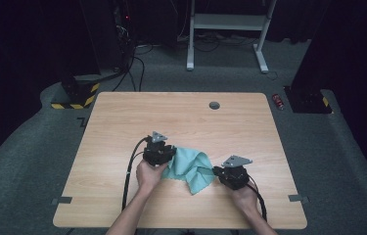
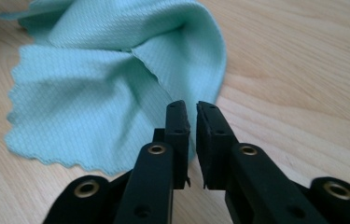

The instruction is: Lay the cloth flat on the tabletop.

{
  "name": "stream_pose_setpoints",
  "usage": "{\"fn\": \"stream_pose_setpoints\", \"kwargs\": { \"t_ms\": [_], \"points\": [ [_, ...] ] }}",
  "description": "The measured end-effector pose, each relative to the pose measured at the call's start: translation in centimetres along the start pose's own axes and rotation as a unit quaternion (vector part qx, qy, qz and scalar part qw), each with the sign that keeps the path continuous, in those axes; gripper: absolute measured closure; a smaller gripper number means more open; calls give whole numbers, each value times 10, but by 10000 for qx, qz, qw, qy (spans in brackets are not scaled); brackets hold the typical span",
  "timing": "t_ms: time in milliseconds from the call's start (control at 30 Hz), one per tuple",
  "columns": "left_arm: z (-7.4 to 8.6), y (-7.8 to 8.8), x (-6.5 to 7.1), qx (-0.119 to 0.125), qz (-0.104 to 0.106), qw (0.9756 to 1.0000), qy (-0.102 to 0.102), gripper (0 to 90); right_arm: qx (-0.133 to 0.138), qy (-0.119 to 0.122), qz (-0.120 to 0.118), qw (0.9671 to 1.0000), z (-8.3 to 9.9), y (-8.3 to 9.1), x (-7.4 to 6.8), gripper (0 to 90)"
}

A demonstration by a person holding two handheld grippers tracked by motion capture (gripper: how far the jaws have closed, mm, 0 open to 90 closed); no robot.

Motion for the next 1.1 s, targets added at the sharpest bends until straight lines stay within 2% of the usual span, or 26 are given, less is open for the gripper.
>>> {"fn": "stream_pose_setpoints", "kwargs": {
  "t_ms": [100, 200, 233, 267, 300, 367, 533, 600, 667, 700, 733, 767, 800, 933, 1000, 1067, 1100],
  "points": [
    [0, 9, 12, 15, 144, 9996, -228, 610, 76, 21, -50, 10000, -4, -2, -6, 782],
    [2, 12, 20, 8, 215, 9993, -322, 585, 95, 71, -70, 9999, -7, -5, -10, 750],
    [5, 13, 26, -39, 274, 9987, -419, 572, 90, 104, -90, 9999, -10, -8, -13, 719],
    [5, 13, 26, -39, 274, 9987, -419, 566, 90, 104, -90, 9999, -10, -8, -13, 719],
    [10, 12, 31, -116, 281, 9981, -538, 563, 103, 123, -99, 9998, -13, -11, -16, 691],
    [12, 11, 33, -153, 282, 9978, -573, 559, 117, 142, -99, 9998, -15, -13, -17, 679],
    [20, 1, 35, -337, 251, 9978, -507, 551, 71, 131, -98, 9998, -20, -22, -21, 667],
    [22, -4, 34, -446, 223, 9973, -548, 595, 7, 113, -79, 9999, -19, -26, -20, 670],
    [23, -5, 34, -495, 227, 9971, -539, 675, -35, 113, -73, 9999, -18, -28, -20, 682],
    [24, -7, 34, -540, 218, 9968, -547, 675, -84, 106, -44, 9999, -17, -29, -20, 712],
    [24, -8, 34, -591, 219, 9963, -583, 721, -120, 122, -41, 9998, -16, -31, -19, 742],
    [24, -11, 33, -667, 262, 9955, -616, 829, -155, 117, -38, 9998, -16, -33, -19, 842],
    [23, -11, 33, -642, 278, 9953, -670, 881, -158, 142, -44, 9998, -15, -33, -18, 875],
    [15, -6, 36, -496, 358, 9955, -720, 900, -106, 125, -54, 9999, -17, -30, -16, 892],
    [12, -4, 36, -438, 375, 9959, -702, 900, -98, 115, -59, 9999, -17, -28, -16, 892],
    [-1, 3, 33, -235, 407, 9970, -615, 900, 4, 162, -53, 9999, -23, -23, -13, 892],
    [-1, 3, 33, -235, 407, 9970, -615, 900, 4, 162, -53, 9999, -23, -23, -13, 892]
  ]
}}
Point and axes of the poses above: each handheld gripper's, and its own axes: y roughly backward along the jaws, z roughly out of its underside, x roughly to its right, the point moved 3 cm from there along -y, roughly forward along the jaws, and after that the axes turned 8 degrees about x, right-handed, at the moved point
